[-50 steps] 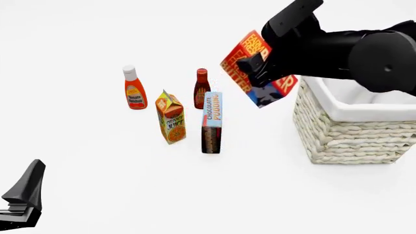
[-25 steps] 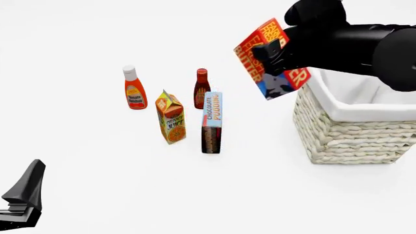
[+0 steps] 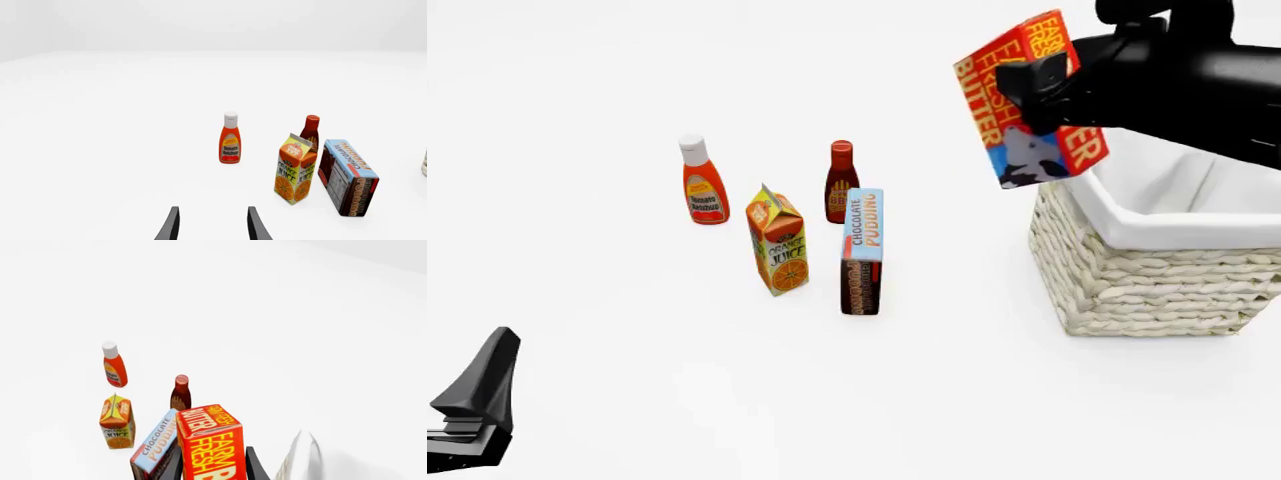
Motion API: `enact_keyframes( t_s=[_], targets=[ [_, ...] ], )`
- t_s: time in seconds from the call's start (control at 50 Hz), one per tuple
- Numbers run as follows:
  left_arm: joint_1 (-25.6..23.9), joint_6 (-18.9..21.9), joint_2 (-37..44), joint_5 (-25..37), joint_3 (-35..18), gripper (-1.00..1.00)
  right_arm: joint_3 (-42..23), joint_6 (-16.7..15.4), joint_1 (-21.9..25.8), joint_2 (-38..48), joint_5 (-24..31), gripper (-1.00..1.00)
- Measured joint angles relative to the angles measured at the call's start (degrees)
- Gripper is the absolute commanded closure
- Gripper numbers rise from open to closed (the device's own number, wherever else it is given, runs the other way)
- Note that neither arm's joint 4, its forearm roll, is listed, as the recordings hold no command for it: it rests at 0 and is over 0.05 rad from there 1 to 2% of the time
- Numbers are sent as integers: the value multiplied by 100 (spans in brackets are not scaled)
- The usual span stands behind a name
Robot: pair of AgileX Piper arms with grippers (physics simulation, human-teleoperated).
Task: Pick the butter and place it in the basket.
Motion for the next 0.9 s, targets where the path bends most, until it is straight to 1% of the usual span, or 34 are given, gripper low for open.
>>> enact_keyframes(
  t_s=[0.44,0.9],
  targets=[
    [0,0,0,0,0,-100,354,459,-385,-544,-249,100],
    [0,0,0,0,0,-100,756,834,-800,-931,-597,100]
  ],
)
